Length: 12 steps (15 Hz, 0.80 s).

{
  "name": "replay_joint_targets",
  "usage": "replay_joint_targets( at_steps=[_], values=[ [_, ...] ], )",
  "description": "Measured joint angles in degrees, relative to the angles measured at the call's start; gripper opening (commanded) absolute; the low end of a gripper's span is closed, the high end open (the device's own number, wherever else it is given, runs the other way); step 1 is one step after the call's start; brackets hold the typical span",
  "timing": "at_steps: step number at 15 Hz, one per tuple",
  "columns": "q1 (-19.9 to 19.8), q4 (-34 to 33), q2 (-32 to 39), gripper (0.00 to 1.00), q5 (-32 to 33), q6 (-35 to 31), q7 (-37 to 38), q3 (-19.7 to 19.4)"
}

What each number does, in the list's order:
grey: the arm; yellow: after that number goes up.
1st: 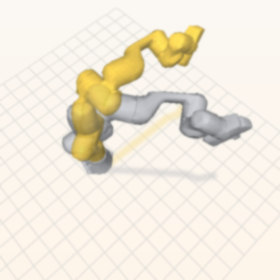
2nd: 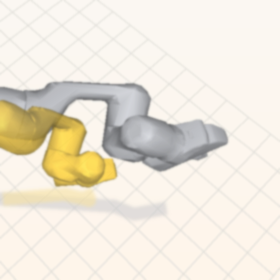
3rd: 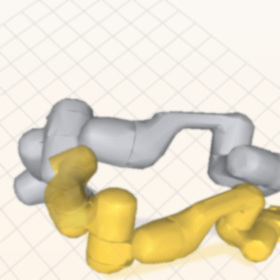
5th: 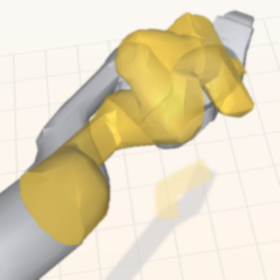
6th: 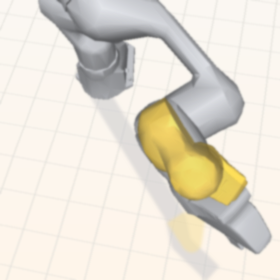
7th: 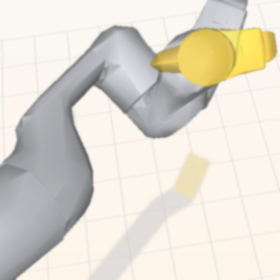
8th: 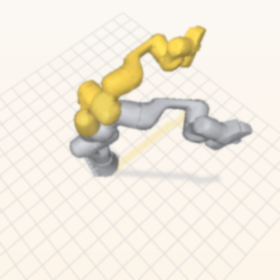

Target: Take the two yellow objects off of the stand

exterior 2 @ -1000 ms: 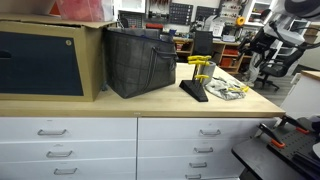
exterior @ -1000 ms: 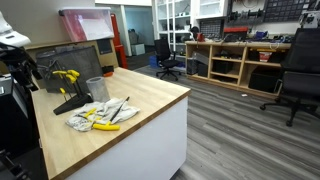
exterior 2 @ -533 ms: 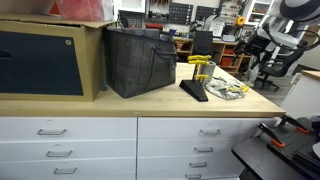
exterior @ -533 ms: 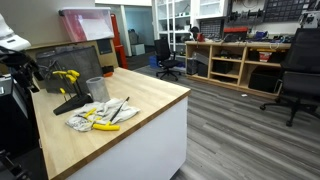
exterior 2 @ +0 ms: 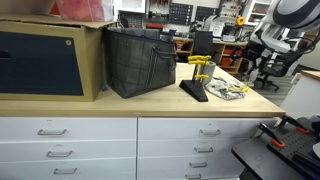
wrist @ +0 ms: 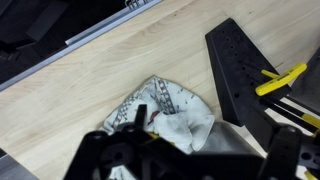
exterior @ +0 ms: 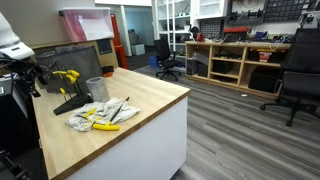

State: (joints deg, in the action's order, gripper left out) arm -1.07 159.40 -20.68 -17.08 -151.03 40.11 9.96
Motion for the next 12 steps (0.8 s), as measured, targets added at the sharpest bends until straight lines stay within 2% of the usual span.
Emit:
replay_joint_targets(
  at_steps=[5, 8, 12],
  values=[
    [1.89, -0.4, 9.54, 1.0, -1.21, -9.75, 10.05, 1.59],
    [5.01, -1.56, 14.35, 1.0, -2.47, -14.57, 16.78, 2.93],
    [9.21, -4.54, 19.63, 1.0, -4.9, -17.8, 23.26, 3.43]
  ],
)
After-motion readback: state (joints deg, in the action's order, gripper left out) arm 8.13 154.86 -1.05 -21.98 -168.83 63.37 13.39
